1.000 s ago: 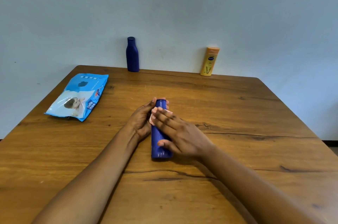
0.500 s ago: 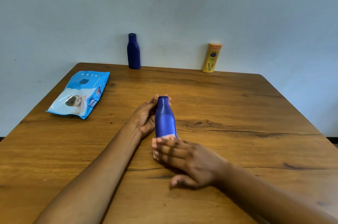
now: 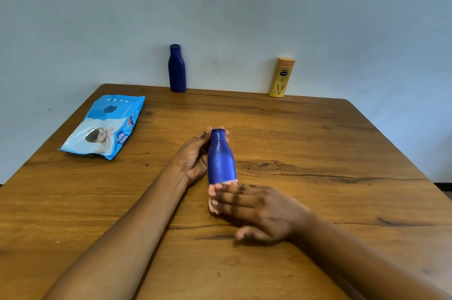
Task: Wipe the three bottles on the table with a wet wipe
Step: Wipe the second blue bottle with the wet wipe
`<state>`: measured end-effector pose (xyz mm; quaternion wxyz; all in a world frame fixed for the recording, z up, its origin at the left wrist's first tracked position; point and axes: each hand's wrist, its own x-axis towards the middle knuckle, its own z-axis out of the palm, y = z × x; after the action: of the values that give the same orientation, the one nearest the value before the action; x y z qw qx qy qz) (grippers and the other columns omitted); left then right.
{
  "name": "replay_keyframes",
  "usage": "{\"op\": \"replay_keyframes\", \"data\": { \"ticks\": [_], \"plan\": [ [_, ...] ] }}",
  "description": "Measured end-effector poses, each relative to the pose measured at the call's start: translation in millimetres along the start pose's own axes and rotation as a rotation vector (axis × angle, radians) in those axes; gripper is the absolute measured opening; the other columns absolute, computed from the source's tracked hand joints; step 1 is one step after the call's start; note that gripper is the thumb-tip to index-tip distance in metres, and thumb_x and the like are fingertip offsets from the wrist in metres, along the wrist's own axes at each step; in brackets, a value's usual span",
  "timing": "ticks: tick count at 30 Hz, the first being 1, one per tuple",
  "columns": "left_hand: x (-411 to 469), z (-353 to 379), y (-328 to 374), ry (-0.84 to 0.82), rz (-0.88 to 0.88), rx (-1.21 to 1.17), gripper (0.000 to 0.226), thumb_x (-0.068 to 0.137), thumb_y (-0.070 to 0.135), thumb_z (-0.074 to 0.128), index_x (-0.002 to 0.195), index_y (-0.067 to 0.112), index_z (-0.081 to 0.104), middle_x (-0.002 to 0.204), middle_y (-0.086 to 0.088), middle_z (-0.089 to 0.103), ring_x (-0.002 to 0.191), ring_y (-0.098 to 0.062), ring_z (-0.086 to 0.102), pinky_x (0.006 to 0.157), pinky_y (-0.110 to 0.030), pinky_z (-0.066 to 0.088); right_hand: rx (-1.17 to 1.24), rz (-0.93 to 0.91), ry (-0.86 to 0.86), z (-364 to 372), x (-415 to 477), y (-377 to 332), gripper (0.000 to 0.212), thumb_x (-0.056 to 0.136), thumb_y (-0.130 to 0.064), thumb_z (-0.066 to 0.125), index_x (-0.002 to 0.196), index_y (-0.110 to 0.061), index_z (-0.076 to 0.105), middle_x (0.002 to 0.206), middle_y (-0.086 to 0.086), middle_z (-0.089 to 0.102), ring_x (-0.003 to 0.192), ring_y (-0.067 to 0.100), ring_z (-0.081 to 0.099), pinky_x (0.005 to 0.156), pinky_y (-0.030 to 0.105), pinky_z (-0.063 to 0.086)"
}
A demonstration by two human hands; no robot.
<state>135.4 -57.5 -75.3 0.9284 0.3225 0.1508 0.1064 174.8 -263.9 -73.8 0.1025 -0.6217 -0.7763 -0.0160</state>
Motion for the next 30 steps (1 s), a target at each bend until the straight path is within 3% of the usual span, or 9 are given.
{"op": "replay_keyframes", "data": {
  "ticks": [2, 7, 13, 16, 20, 22, 27, 30],
  "plan": [
    [0.3, -1.0, 0.8, 0.013, -0.003, 0.027, 0.037, 0.08, 0.027, 0.059, 0.104, -0.001, 0.063, 0.093, -0.012, 0.071, 0.078, -0.016, 0.07, 0.064, -0.029, 0.058, -0.031, 0.097, 0.021, -4.4, 19.8, 11.1, 0.068, 0.098, -0.052, 0.009, 0.144, -0.008, 0.034, 0.152, 0.01, 0.027, 0.143, 0.019, 0.016, 0.113, 0.041, 0.027],
    [3.4, -6.8, 2.5, -0.027, -0.079, 0.019, 0.044, 0.082, 0.031, 0.063, 0.117, 0.004, 0.056, 0.099, -0.011, 0.067, 0.089, -0.02, 0.065, 0.08, -0.035, 0.056, 0.008, 0.309, 0.087, -10.1, 47.1, 19.7, 0.076, 0.093, -0.06, 0.007, 0.147, -0.01, 0.023, 0.154, 0.007, 0.013, 0.144, 0.017, 0.003, 0.117, 0.04, 0.014],
    [2.5, -5.0, -0.2, 0.007, 0.002, 0.005, 0.038, 0.081, 0.026, 0.06, 0.11, 0.002, 0.062, 0.097, -0.009, 0.072, 0.082, -0.015, 0.07, 0.079, -0.032, 0.057, 0.036, 0.12, -0.01, 2.0, -3.2, -13.6, 0.07, 0.096, -0.054, 0.013, 0.147, -0.008, 0.026, 0.155, 0.01, 0.019, 0.145, 0.017, 0.009, 0.116, 0.039, 0.021],
    [3.4, -5.7, -0.2, -0.024, -0.007, 0.01, 0.035, 0.081, 0.026, 0.063, 0.107, 0.002, 0.064, 0.097, -0.01, 0.071, 0.084, -0.016, 0.068, 0.08, -0.033, 0.056, 0.015, 0.306, 0.059, -9.2, 31.9, 6.1, 0.077, 0.092, -0.061, 0.004, 0.148, -0.01, 0.02, 0.155, 0.008, 0.012, 0.144, 0.016, 0.005, 0.115, 0.036, 0.017],
    [4.6, -6.4, 0.0, -0.059, 0.004, -0.054, 0.024, 0.082, 0.021, 0.058, 0.09, 0.004, 0.072, 0.091, -0.009, 0.071, 0.083, -0.017, 0.069, 0.086, -0.031, 0.052, 0.003, 0.433, 0.151, -13.1, 62.5, 18.5, 0.078, 0.091, -0.061, 0.015, 0.148, -0.009, 0.011, 0.156, 0.01, 0.004, 0.142, 0.014, -0.005, 0.117, 0.036, 0.011],
    [5.3, -6.0, -1.8, -0.039, 0.013, -0.018, 0.028, 0.083, 0.023, 0.057, 0.097, 0.003, 0.068, 0.093, -0.01, 0.071, 0.082, -0.017, 0.069, 0.082, -0.033, 0.054, 0.053, 0.479, 0.138, -6.3, 48.0, 0.8, 0.077, 0.091, -0.062, 0.02, 0.148, -0.014, -0.001, 0.156, 0.006, -0.008, 0.142, 0.012, -0.014, 0.118, 0.034, 0.007],
    [8.6, -7.9, -2.4, 0.033, 0.009, -0.012, 0.034, 0.081, 0.028, 0.059, 0.102, 0.003, 0.067, 0.103, -0.01, 0.069, 0.084, -0.015, 0.069, 0.07, -0.031, 0.058, 0.061, 0.574, 0.105, 7.6, 33.3, -43.0, 0.083, 0.091, -0.064, 0.021, 0.149, -0.011, -0.007, 0.154, 0.006, -0.018, 0.141, 0.013, -0.022, 0.117, 0.031, -0.004],
    [5.6, -11.7, -2.0, 0.0, -0.027, -0.038, 0.03, 0.082, 0.03, 0.063, 0.095, 0.006, 0.074, 0.099, -0.011, 0.069, 0.088, -0.02, 0.067, 0.083, -0.037, 0.055, 0.057, 0.691, 0.119, 2.4, 68.0, -32.5, 0.084, 0.091, -0.064, 0.015, 0.146, -0.009, -0.015, 0.152, 0.009, -0.024, 0.139, 0.015, -0.026, 0.116, 0.033, -0.009]
  ]
}}
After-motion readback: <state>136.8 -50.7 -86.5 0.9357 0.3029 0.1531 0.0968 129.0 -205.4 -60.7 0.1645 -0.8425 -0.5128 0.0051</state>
